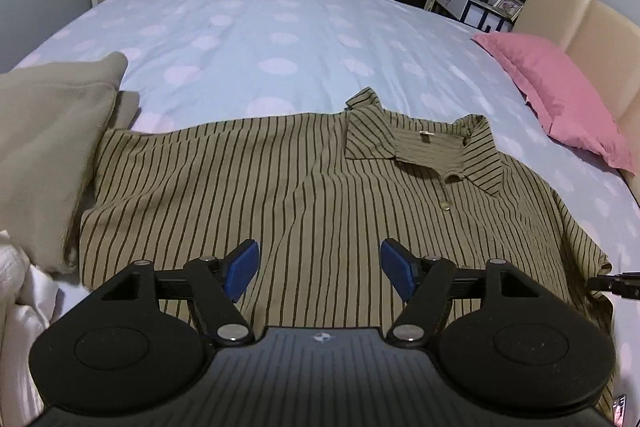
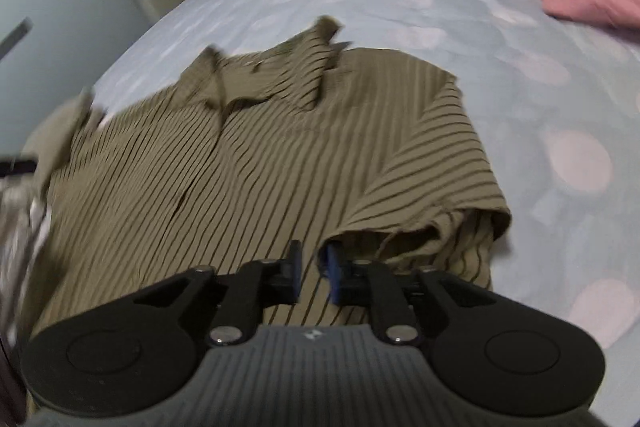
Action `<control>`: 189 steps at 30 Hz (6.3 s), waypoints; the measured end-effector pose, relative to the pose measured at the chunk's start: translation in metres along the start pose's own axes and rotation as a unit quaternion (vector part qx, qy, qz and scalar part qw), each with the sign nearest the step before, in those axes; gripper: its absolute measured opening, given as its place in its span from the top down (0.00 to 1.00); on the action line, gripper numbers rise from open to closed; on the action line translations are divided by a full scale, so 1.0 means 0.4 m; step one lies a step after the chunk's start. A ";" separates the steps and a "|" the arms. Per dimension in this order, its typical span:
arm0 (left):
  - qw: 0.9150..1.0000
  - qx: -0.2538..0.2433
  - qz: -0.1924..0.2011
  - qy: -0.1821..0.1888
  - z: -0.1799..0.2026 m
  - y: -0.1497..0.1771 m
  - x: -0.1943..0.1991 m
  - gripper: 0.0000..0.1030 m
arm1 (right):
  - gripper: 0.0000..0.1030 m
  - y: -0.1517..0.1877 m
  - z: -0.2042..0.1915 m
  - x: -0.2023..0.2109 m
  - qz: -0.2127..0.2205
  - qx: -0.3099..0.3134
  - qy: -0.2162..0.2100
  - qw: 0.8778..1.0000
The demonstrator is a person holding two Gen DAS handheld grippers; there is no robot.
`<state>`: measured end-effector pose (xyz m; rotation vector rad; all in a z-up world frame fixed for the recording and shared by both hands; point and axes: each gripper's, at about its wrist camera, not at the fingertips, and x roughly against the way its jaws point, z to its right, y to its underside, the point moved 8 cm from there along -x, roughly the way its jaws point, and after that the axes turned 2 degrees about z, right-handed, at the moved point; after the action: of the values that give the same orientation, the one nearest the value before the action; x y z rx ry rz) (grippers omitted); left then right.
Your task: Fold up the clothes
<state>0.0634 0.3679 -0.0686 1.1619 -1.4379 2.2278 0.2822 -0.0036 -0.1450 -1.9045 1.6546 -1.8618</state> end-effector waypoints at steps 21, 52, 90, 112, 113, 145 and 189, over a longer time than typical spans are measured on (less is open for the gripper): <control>0.999 0.020 -0.045 -0.001 -0.023 0.026 -0.027 0.36 | 0.75 -0.016 0.396 0.148 0.079 -0.129 0.223 0.963; 0.997 0.020 -0.074 -0.007 -0.043 0.049 -0.053 0.36 | 0.96 -0.157 0.072 -0.051 0.136 0.020 0.084 0.987; 0.997 0.009 -0.081 -0.018 -0.057 0.051 -0.042 0.36 | 0.88 -0.025 0.046 -0.134 -0.010 -0.023 0.078 0.997; 0.995 0.007 -0.095 -0.033 -0.073 0.064 -0.064 0.36 | 0.97 -0.251 0.295 0.134 0.052 -0.031 0.274 0.960; 0.995 0.005 -0.097 -0.035 -0.073 0.067 -0.068 0.36 | 0.97 -0.267 0.312 0.138 0.054 -0.026 0.285 0.957; 0.995 -0.052 -0.080 -0.040 -0.082 0.054 -0.018 0.36 | 0.81 -0.126 0.419 0.064 0.017 -0.062 0.326 0.943; 0.998 -0.029 -0.055 0.010 -0.034 0.270 0.196 0.36 | 0.63 0.706 -0.317 0.308 -0.165 0.480 0.178 0.843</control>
<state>-0.0569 0.3111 -0.0848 1.1688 -1.3853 2.1038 -0.0220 -0.1290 -0.1969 -1.4525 0.1793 -2.5459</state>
